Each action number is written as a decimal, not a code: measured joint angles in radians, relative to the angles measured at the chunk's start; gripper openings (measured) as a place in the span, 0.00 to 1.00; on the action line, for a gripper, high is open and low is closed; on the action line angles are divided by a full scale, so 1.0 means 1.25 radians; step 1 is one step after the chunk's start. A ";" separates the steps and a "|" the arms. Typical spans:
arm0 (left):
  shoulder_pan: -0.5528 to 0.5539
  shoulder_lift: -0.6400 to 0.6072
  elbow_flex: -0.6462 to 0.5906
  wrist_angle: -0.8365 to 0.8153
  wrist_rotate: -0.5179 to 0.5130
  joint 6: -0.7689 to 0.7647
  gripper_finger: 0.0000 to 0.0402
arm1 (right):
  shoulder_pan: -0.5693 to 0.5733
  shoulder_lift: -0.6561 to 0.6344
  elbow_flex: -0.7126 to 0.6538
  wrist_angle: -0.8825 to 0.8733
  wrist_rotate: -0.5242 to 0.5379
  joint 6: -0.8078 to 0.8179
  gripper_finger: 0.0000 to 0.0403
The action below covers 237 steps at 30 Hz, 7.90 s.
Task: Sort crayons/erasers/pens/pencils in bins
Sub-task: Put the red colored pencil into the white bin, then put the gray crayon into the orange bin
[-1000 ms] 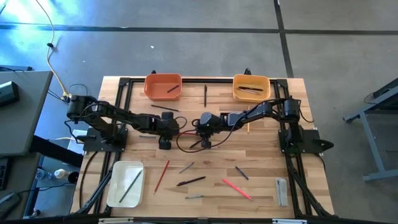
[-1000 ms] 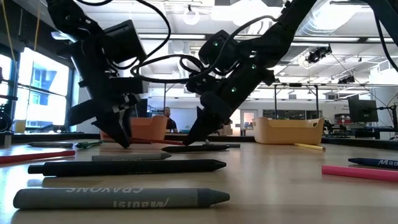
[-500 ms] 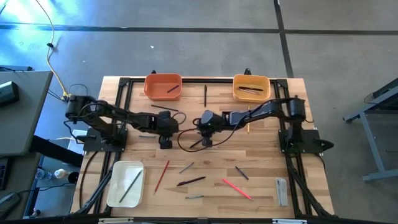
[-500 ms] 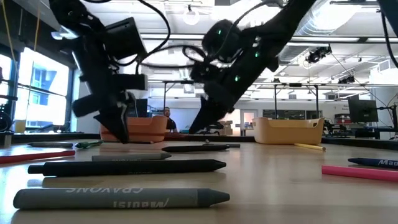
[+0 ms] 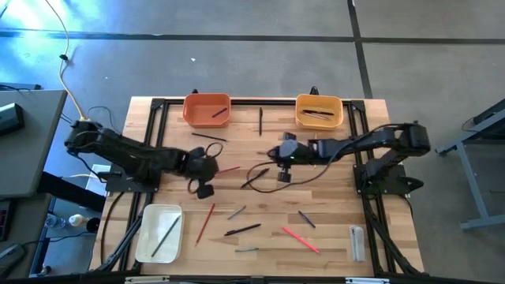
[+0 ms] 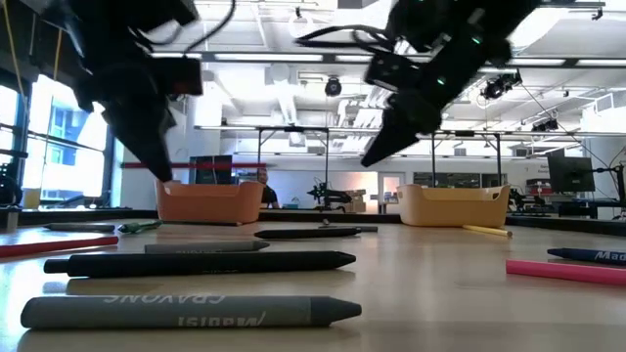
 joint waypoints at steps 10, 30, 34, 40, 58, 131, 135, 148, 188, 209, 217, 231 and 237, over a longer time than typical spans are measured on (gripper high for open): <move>-0.341 -0.038 0.097 -0.267 -0.069 -0.543 0.00 | 0.001 -0.142 -0.279 0.311 -0.006 0.055 0.01; -0.787 0.232 0.409 -0.679 -0.129 -1.318 0.00 | 0.001 -0.158 -0.308 0.345 -0.006 0.025 0.00; -0.834 0.310 0.470 -0.710 -0.084 -1.415 0.00 | 0.001 -0.158 -0.308 0.346 -0.006 -0.010 0.00; -0.831 0.407 0.538 -0.718 -0.038 -1.418 0.00 | 0.001 -0.157 -0.308 0.353 -0.006 -0.034 0.00; -0.821 0.514 0.585 -0.715 0.121 -1.444 0.00 | 0.001 -0.157 -0.308 0.352 -0.006 -0.058 0.00; 0.321 0.358 0.109 0.649 0.346 0.519 0.05 | 0.022 -0.156 -0.331 0.517 -0.122 -0.068 0.00; 0.339 0.414 0.151 0.650 0.345 0.530 0.13 | 0.030 -0.156 -0.331 0.508 -0.122 -0.068 0.00; 0.369 0.538 0.214 0.658 0.291 0.522 0.32 | 0.034 -0.156 -0.331 0.506 -0.121 -0.068 0.00; 0.391 0.514 0.211 0.544 0.287 0.609 0.00 | 0.034 -0.156 -0.331 0.487 -0.124 -0.054 0.00; 0.389 0.471 0.212 0.419 0.229 0.604 0.01 | 0.034 -0.156 -0.331 0.478 -0.123 -0.054 0.00; 0.385 0.471 0.213 0.473 0.208 0.593 0.13 | 0.034 -0.156 -0.331 0.478 -0.120 -0.052 0.00; 0.391 0.518 0.214 0.546 0.258 0.593 0.27 | 0.034 -0.156 -0.331 0.478 -0.121 -0.052 0.00; 0.392 0.518 0.214 0.536 0.262 0.604 0.16 | 0.034 -0.156 -0.331 0.478 -0.122 -0.052 0.00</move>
